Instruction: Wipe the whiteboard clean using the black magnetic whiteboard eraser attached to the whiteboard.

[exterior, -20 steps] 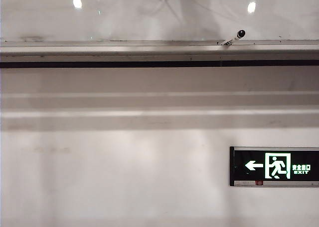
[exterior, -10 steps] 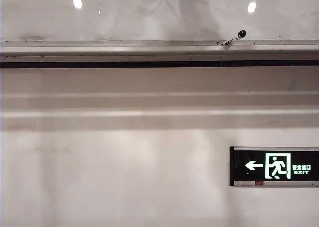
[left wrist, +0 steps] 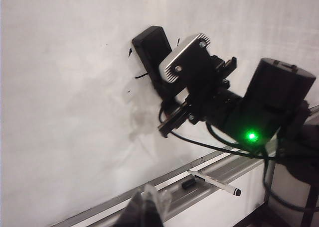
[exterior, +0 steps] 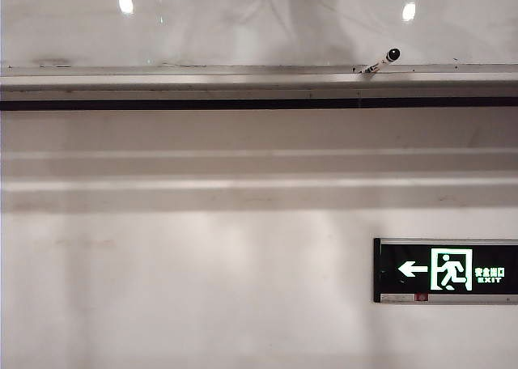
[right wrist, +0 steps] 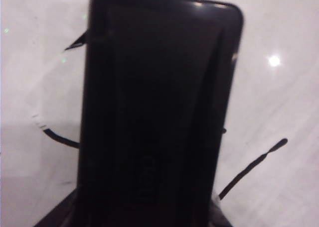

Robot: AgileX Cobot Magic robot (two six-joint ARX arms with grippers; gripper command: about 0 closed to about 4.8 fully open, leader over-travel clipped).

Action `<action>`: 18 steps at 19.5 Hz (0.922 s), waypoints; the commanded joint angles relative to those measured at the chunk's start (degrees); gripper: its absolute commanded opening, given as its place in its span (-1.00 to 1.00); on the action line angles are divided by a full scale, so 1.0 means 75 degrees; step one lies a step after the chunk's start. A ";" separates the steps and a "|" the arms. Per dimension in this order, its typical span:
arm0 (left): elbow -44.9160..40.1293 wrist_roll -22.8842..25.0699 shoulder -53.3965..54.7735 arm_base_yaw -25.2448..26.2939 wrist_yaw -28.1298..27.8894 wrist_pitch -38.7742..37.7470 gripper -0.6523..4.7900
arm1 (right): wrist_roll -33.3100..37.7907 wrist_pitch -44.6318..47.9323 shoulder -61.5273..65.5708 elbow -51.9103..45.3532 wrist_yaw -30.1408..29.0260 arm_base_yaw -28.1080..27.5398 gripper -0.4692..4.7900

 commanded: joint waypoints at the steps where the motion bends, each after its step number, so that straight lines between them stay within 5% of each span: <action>1: 0.0023 -0.0006 -0.0023 -0.0009 0.0146 0.0105 -0.78 | 0.0009 0.0111 0.0064 0.0015 -0.0052 0.0023 -0.26; 4: 0.0023 -0.0006 -0.0023 -0.0009 0.0152 0.0102 -0.78 | -0.0201 0.0044 0.0067 0.0015 -0.1035 0.0061 -0.28; 9: 0.0023 -0.0006 -0.0023 -0.0009 0.0157 0.0102 -0.78 | -0.0729 -0.1195 0.0323 0.0015 -0.1023 0.0233 -0.28; 18: 0.0023 -0.0006 -0.0023 -0.0009 0.0163 0.0087 -0.78 | -0.1166 -0.0251 0.0224 0.0562 0.0848 0.0239 -0.28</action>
